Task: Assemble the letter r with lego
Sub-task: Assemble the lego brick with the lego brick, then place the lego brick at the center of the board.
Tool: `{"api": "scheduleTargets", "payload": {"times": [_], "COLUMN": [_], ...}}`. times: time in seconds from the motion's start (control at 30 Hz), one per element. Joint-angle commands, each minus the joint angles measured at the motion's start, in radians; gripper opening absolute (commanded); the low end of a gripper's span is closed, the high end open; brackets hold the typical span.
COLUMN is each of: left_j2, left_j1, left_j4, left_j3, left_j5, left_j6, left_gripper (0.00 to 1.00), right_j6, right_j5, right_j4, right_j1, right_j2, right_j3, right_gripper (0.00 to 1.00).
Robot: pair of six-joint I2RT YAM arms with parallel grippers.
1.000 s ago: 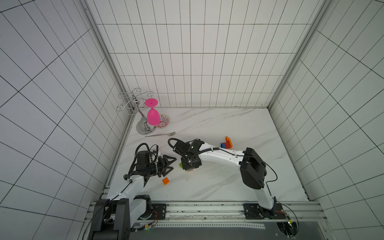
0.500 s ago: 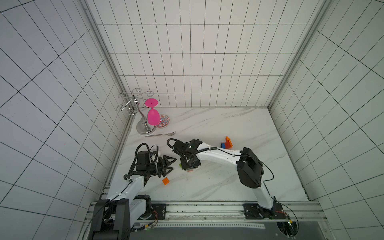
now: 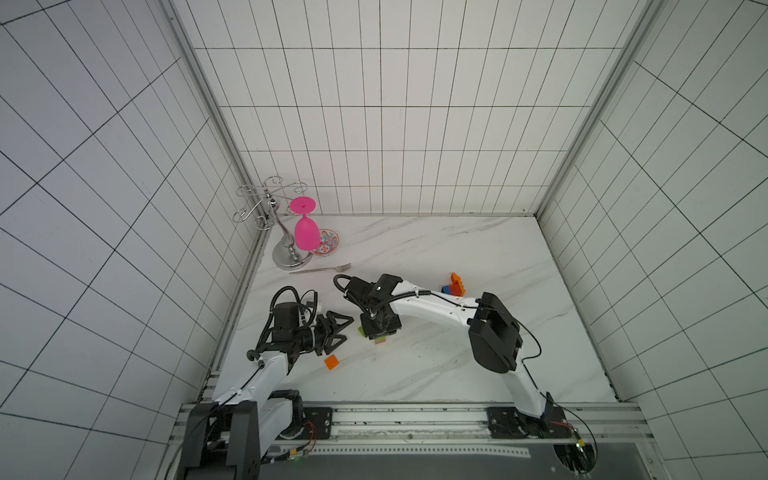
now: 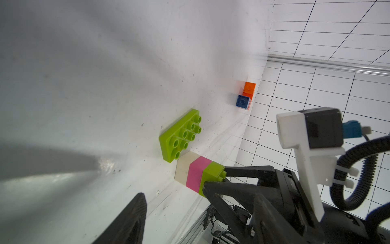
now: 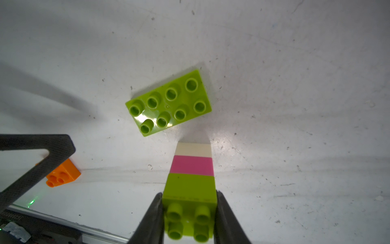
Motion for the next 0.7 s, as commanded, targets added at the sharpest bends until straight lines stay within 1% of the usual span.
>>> {"api": "scheduleTargets", "payload": {"times": [0.0,0.1,0.2,0.3,0.4,0.53,0.67], "left_j2": [-0.033,-0.072,-0.09,-0.055,-0.001,0.033,0.057], "left_j1": [-0.069,-0.153,-0.224,-0.287,-0.333,-0.369,-0.377], "left_j4": [-0.06,-0.122,-0.176,-0.207,-0.208,-0.207,-0.223], "left_j3": [0.04,0.083,0.129,0.178,0.214,0.24,0.252], "left_j5": [-0.074,-0.175,-0.274,-0.342,-0.372,-0.404,-0.421], "left_j6": [0.023,0.041,0.074,0.11,0.123,0.133,0.149], "left_gripper": [0.73,0.73,0.73,0.74,0.74,0.74,0.74], "right_j6": [-0.073,-0.185,-0.311,-0.386,-0.428,-0.455,-0.444], "right_j5": [-0.033,0.074,0.122,0.086,0.032,0.039,0.007], "right_j4": [-0.079,-0.074,-0.034,0.017,0.061,0.092,0.132], "right_j1": [0.001,-0.013,-0.052,-0.117,-0.178,-0.21,-0.228], "right_j2": [0.099,0.02,-0.089,-0.182,-0.232,-0.247,-0.243], "right_j3": [-0.056,-0.092,-0.173,-0.27,-0.345,-0.386,-0.432], "right_gripper": [0.0,0.0,0.0,0.0,0.0,0.0,0.0]}}
